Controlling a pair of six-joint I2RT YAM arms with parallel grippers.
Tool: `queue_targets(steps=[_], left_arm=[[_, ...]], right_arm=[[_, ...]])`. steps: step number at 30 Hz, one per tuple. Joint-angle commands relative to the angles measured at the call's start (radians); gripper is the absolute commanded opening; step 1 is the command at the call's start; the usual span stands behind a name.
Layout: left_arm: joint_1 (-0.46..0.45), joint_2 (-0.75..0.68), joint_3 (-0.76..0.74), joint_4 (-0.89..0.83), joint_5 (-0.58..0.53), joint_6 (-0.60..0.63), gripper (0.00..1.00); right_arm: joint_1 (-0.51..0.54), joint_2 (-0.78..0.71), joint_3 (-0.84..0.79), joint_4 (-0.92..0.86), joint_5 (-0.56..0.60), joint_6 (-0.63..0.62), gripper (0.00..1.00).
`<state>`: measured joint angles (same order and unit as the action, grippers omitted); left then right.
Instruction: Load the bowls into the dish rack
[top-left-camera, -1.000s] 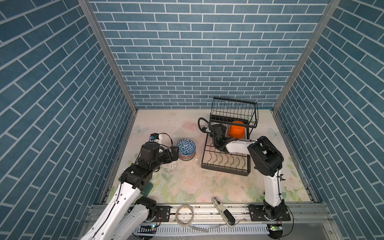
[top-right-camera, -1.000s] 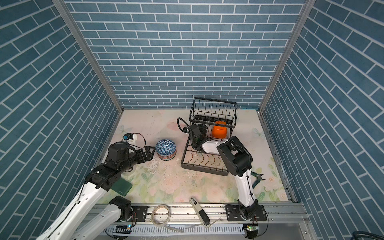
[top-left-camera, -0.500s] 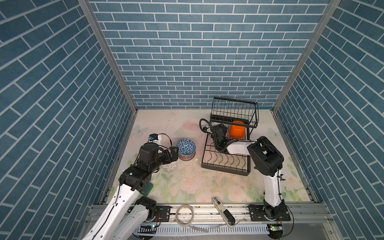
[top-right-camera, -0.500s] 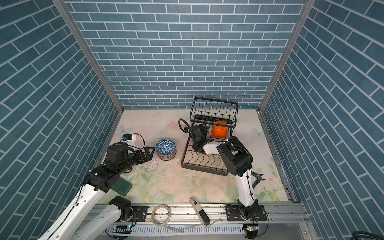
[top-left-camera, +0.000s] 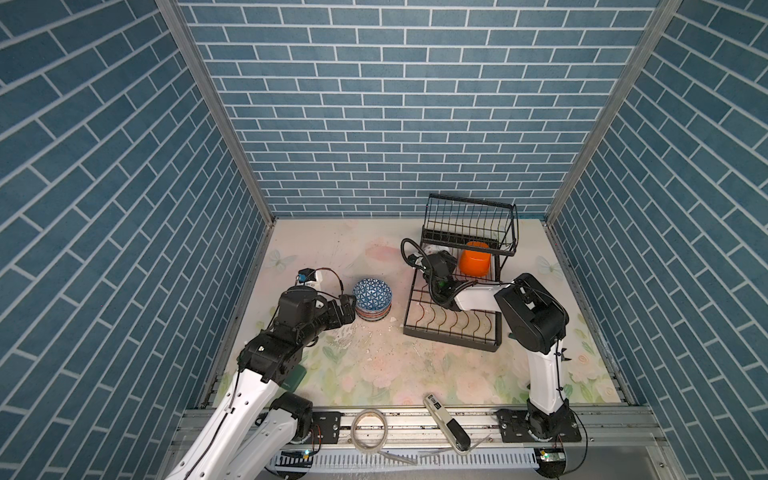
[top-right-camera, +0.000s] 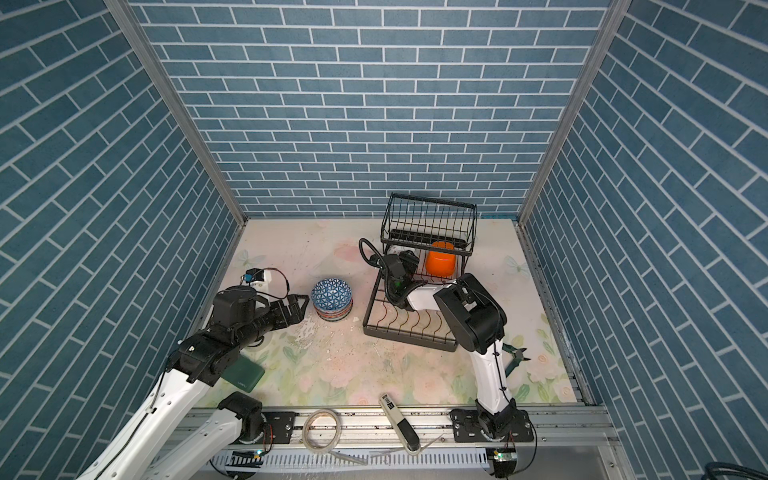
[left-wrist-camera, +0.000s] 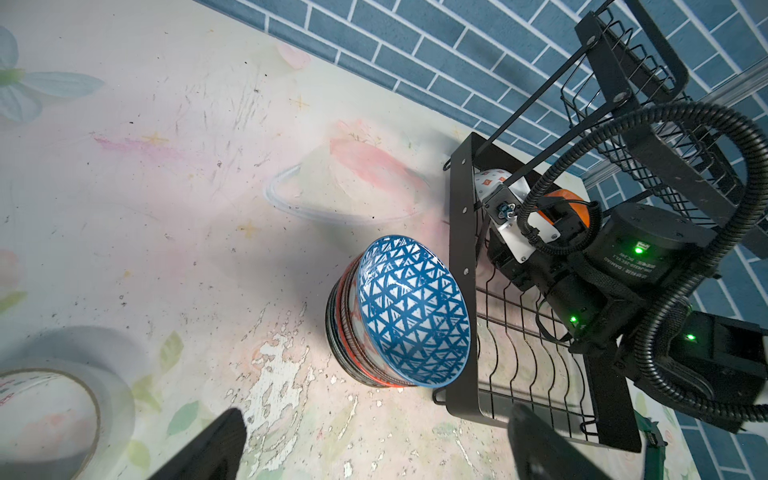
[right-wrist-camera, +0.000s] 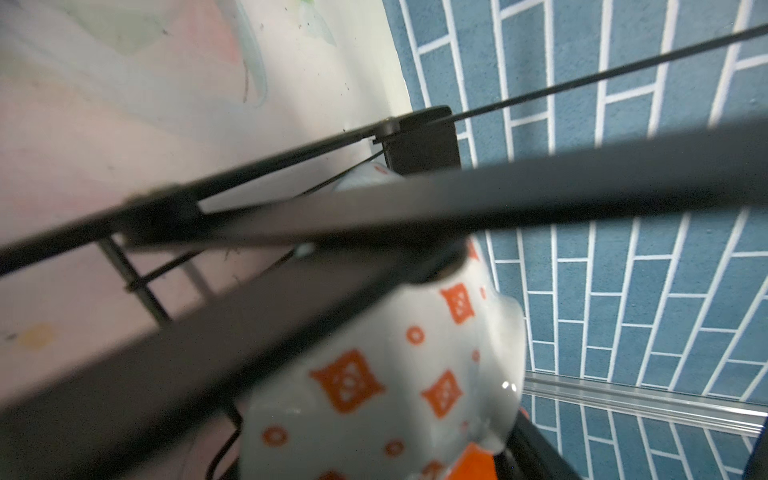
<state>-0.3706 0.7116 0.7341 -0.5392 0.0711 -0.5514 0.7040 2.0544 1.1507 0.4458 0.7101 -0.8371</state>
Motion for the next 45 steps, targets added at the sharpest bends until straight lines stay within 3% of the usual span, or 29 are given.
queue_targets(steps=[1,17,34,45], left_arm=[[0.01,-0.002,0.022,-0.019,-0.007,0.014,1.0],[0.009,-0.005,0.027,-0.028,-0.007,0.019,1.0],[0.01,-0.015,0.009,-0.022,-0.001,0.015,1.0],[0.009,-0.03,-0.006,-0.025,-0.002,0.01,1.0]], right_arm=[[-0.019,-0.029,-0.046,-0.047,0.048,0.008,0.72],[-0.008,-0.095,-0.065,-0.099,0.039,0.092,0.85],[-0.008,-0.122,-0.005,-0.318,0.021,0.234,0.9],[-0.012,-0.091,0.047,-0.313,0.062,0.261,0.91]])
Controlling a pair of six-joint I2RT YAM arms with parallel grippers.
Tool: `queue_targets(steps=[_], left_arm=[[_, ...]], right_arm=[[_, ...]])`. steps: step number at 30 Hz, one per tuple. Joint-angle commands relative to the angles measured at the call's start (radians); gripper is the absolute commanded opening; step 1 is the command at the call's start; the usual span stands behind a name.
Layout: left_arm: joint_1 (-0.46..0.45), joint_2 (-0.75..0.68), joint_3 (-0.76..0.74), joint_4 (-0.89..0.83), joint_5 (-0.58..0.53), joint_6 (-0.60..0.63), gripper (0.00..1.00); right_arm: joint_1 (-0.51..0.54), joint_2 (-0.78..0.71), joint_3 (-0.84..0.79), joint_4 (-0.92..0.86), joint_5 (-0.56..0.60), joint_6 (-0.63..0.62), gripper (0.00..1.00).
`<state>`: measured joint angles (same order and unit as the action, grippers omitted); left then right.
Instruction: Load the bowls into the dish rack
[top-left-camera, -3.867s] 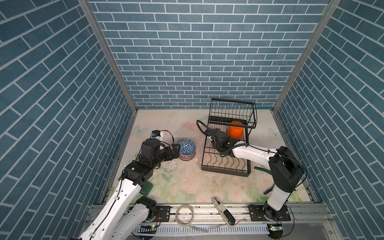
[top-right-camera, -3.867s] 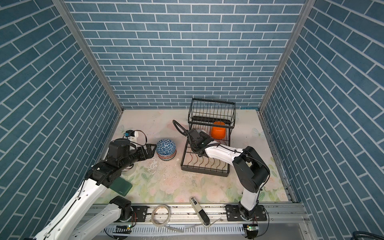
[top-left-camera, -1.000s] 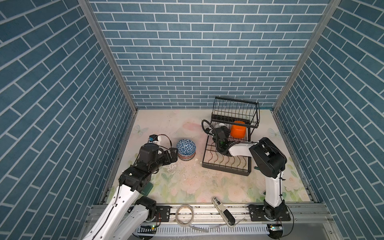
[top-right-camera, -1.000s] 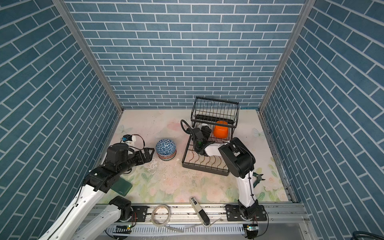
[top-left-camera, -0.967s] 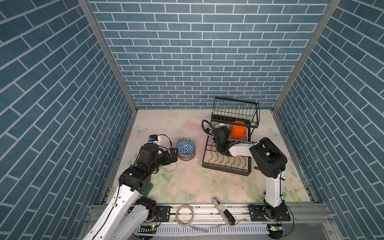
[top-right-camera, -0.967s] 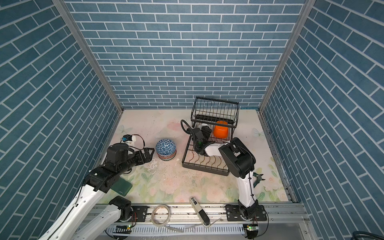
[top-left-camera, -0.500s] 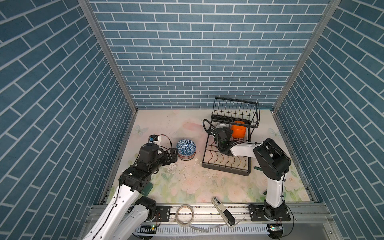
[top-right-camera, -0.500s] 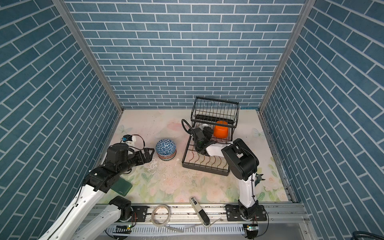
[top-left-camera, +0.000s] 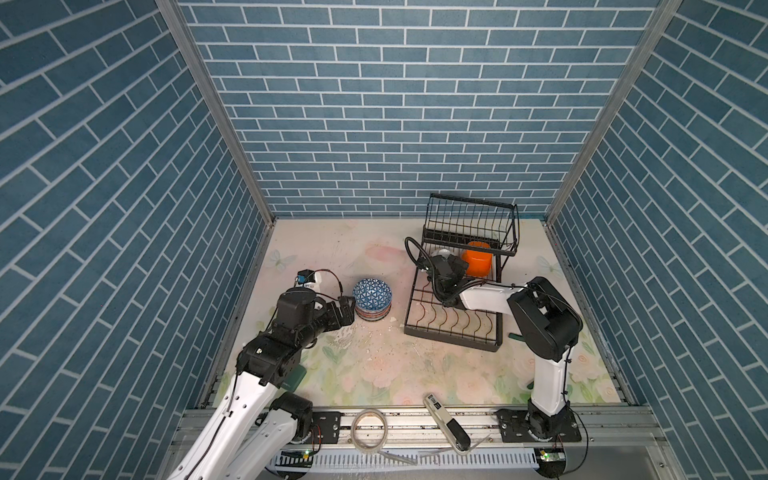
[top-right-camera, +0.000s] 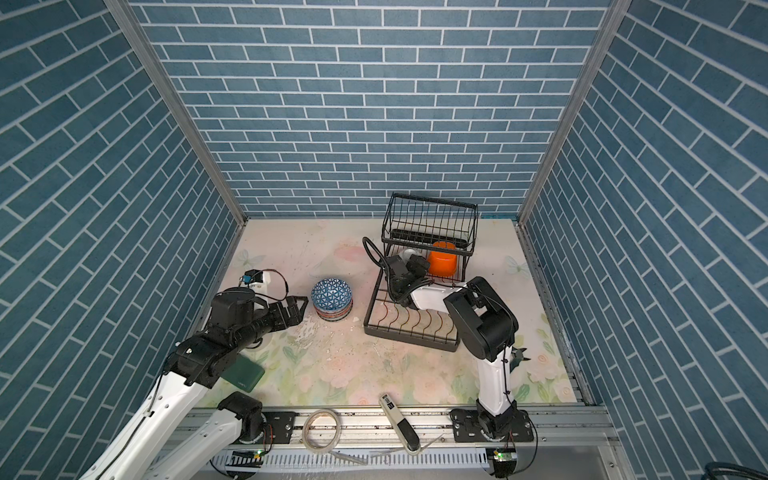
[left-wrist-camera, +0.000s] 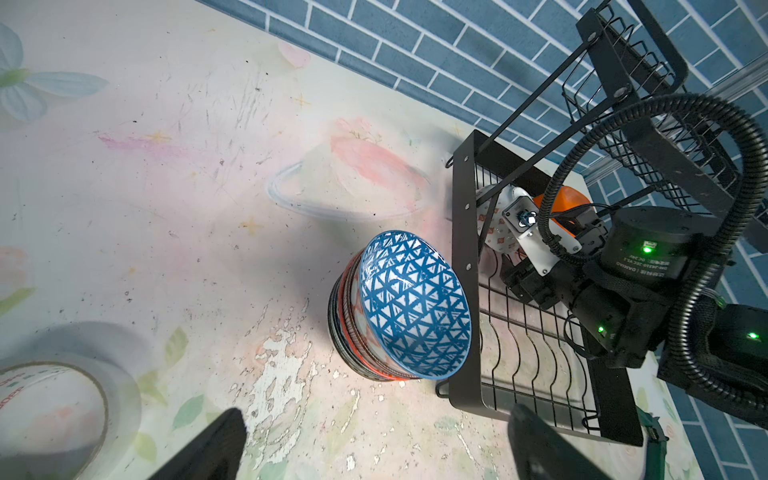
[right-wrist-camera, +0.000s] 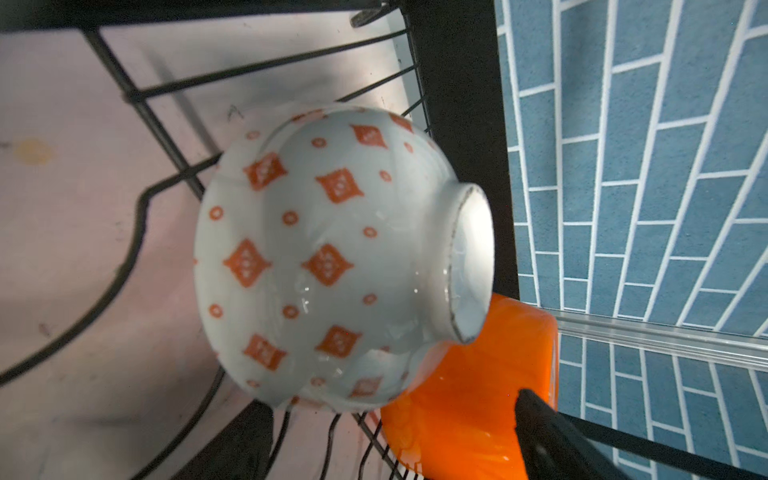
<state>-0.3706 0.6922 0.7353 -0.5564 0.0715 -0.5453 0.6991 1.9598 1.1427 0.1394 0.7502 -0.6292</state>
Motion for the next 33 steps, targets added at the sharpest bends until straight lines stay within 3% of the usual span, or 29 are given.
queue_targets(steps=[1,26,33], left_arm=[[0.009,-0.011,-0.007,-0.009,-0.004,0.003,1.0],[0.009,-0.014,-0.011,-0.012,-0.006,0.0,1.0],[0.009,-0.01,-0.01,-0.013,-0.009,0.002,1.0]], right_arm=[[-0.009,0.001,0.058,-0.014,0.017,0.062,0.91],[-0.029,0.106,0.124,0.081,0.124,0.08,0.9],[-0.028,0.057,0.099,0.029,0.105,0.147,0.9]])
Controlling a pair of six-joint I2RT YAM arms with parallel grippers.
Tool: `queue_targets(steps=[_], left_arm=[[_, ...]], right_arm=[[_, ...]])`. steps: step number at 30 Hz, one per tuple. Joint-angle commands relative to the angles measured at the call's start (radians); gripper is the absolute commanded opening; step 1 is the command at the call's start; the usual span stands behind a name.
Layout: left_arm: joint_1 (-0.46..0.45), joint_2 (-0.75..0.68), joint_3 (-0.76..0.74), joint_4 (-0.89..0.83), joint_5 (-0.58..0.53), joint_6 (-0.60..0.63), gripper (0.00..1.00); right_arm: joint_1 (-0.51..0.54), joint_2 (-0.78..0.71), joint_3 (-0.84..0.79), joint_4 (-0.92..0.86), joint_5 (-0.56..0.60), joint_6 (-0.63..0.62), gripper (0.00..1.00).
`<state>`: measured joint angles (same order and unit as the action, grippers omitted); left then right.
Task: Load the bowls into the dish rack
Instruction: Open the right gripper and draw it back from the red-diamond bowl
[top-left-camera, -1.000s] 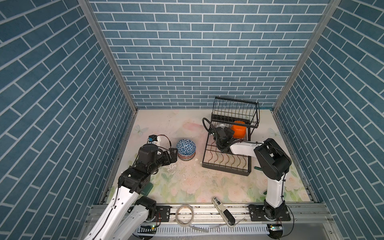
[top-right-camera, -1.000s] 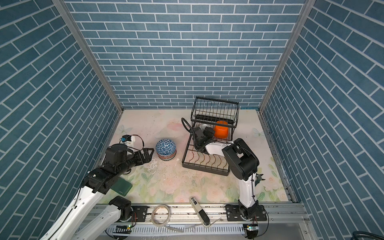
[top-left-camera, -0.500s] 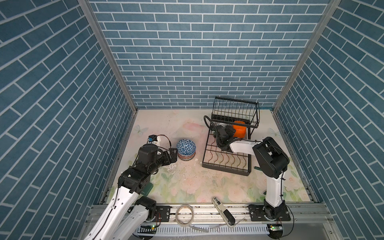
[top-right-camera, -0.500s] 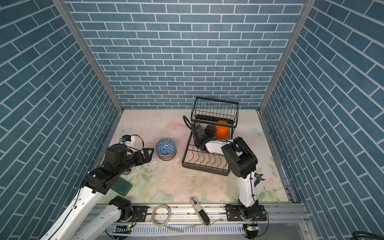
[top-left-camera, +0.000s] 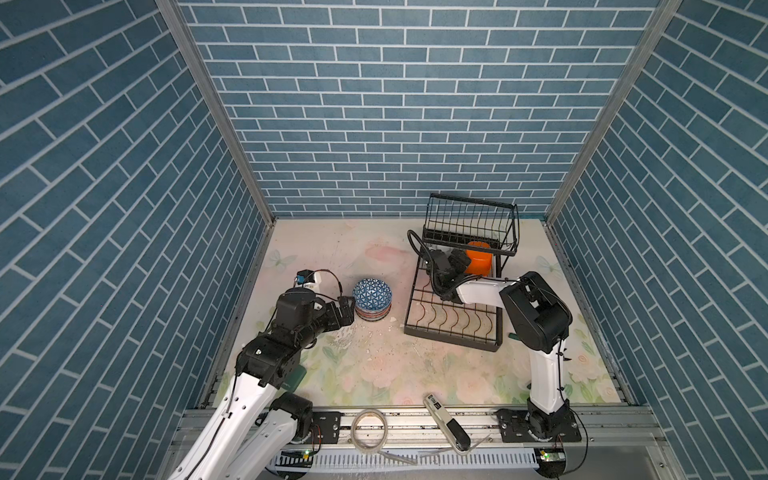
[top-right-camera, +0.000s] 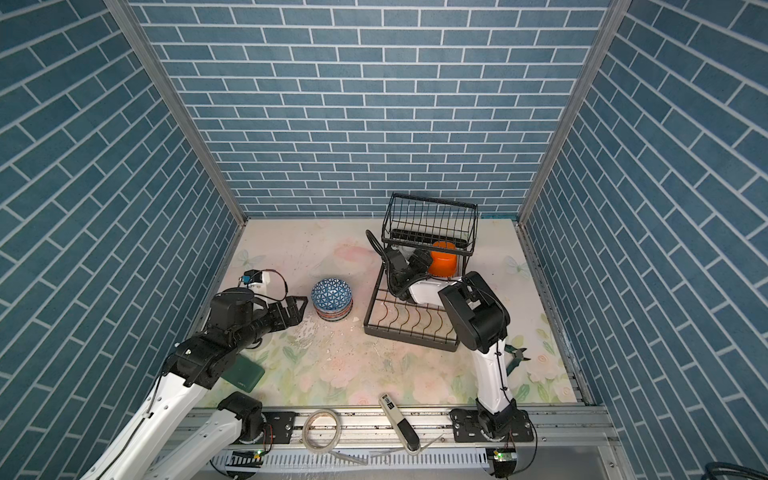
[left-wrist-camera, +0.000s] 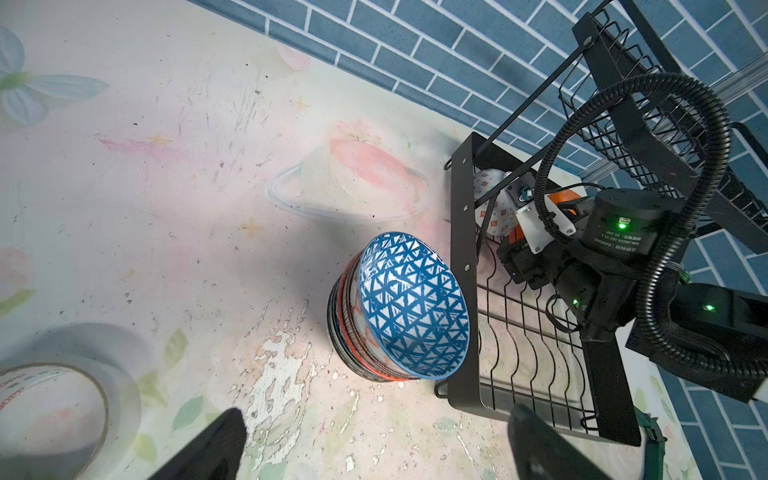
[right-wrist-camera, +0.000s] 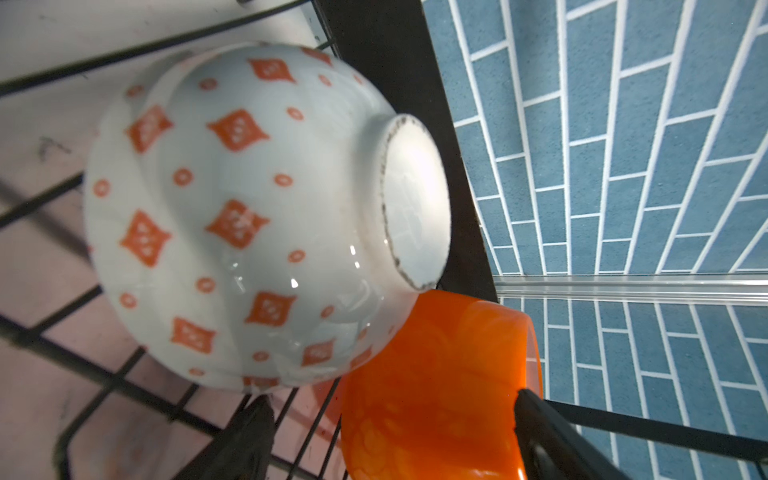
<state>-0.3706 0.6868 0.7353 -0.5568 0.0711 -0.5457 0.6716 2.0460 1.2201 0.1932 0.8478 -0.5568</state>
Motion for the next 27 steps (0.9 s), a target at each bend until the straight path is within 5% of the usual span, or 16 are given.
queue_targets(steps=[1,10,27], left_arm=[[0.009,0.0,-0.009,-0.013,-0.008,0.003,1.0],[0.009,0.026,-0.003,-0.019,-0.017,0.006,1.0],[0.009,0.085,0.016,-0.036,-0.031,0.006,1.0]], right_arm=[[0.0,-0.045,0.012,-0.036,0.0,0.087,0.9],[0.05,-0.162,-0.056,-0.165,-0.012,0.234,0.89],[0.131,-0.41,-0.156,-0.522,-0.283,0.677,0.86]])
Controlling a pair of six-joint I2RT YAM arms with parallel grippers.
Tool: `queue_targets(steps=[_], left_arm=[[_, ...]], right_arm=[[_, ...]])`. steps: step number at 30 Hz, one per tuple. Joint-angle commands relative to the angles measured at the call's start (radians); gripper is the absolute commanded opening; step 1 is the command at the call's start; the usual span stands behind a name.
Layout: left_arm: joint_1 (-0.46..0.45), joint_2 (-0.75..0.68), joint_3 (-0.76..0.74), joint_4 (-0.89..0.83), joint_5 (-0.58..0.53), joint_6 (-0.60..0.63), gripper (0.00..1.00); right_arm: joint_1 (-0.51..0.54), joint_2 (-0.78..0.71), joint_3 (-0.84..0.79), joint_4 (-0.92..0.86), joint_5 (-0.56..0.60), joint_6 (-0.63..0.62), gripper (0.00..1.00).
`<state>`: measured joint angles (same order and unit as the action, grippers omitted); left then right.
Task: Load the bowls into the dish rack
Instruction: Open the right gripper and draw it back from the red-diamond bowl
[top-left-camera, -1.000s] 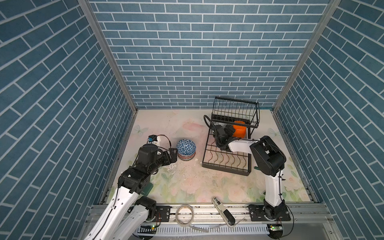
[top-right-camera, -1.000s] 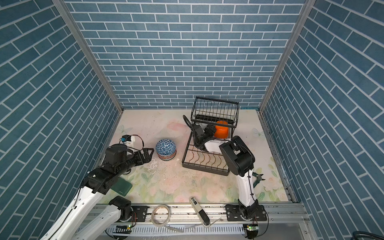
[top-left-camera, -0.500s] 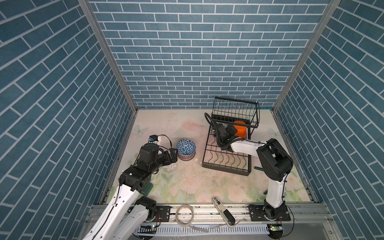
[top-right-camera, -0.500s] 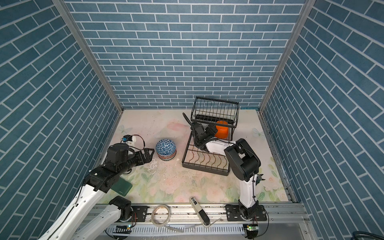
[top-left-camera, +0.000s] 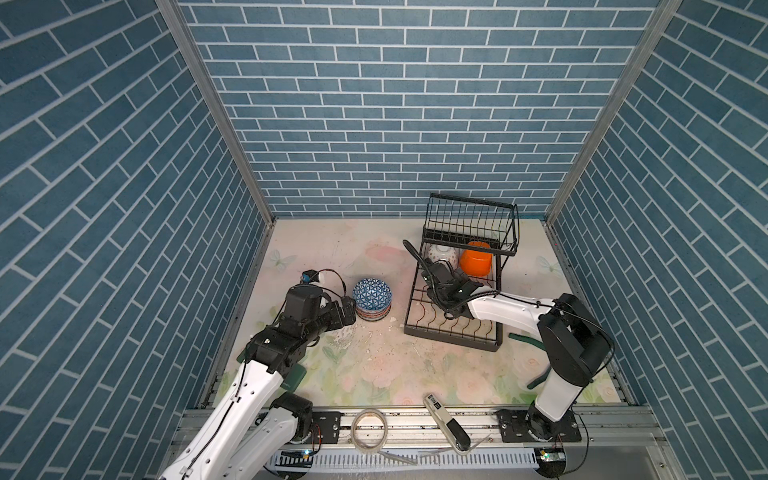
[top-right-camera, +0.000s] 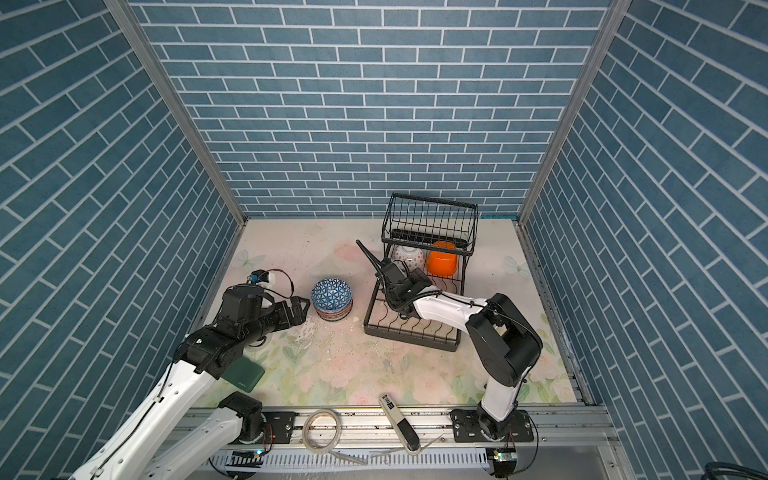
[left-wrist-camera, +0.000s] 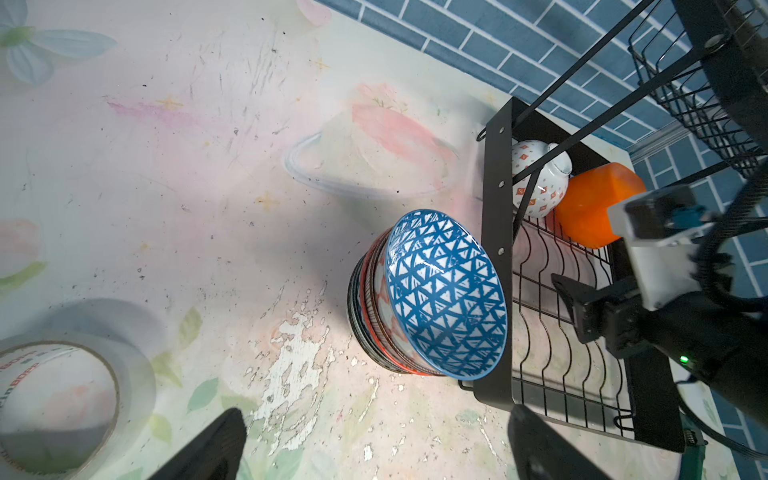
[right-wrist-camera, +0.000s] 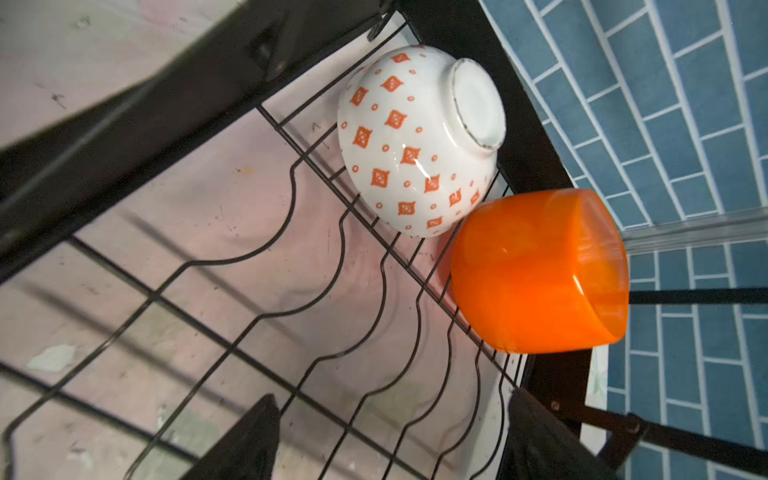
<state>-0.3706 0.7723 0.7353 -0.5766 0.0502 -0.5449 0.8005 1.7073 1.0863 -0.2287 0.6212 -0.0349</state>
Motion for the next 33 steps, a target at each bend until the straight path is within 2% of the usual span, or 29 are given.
queue_targets(steps=[1,8,13,16,24,33], left_arm=[[0.009,0.001,0.016,-0.018,-0.01,0.003,1.0],[0.009,0.039,0.032,-0.051,-0.025,-0.009,1.0],[0.009,0.093,0.065,-0.076,-0.033,-0.007,1.0],[0.009,0.14,0.101,-0.09,-0.033,0.004,1.0],[0.002,0.292,0.212,-0.166,-0.089,0.013,0.93],[-0.02,0.4,0.29,-0.2,-0.127,0.044,0.83]], right_arm=[[0.003,-0.09,-0.022,-0.124,-0.078,0.176,0.86],[0.004,-0.215,-0.026,-0.274,-0.243,0.288,0.85],[0.005,-0.311,-0.038,-0.32,-0.427,0.344,0.83],[0.005,-0.361,-0.038,-0.333,-0.499,0.37,0.82],[0.005,-0.45,-0.049,-0.323,-0.527,0.441,0.82],[0.005,-0.426,-0.079,-0.307,-0.492,0.455,0.81]])
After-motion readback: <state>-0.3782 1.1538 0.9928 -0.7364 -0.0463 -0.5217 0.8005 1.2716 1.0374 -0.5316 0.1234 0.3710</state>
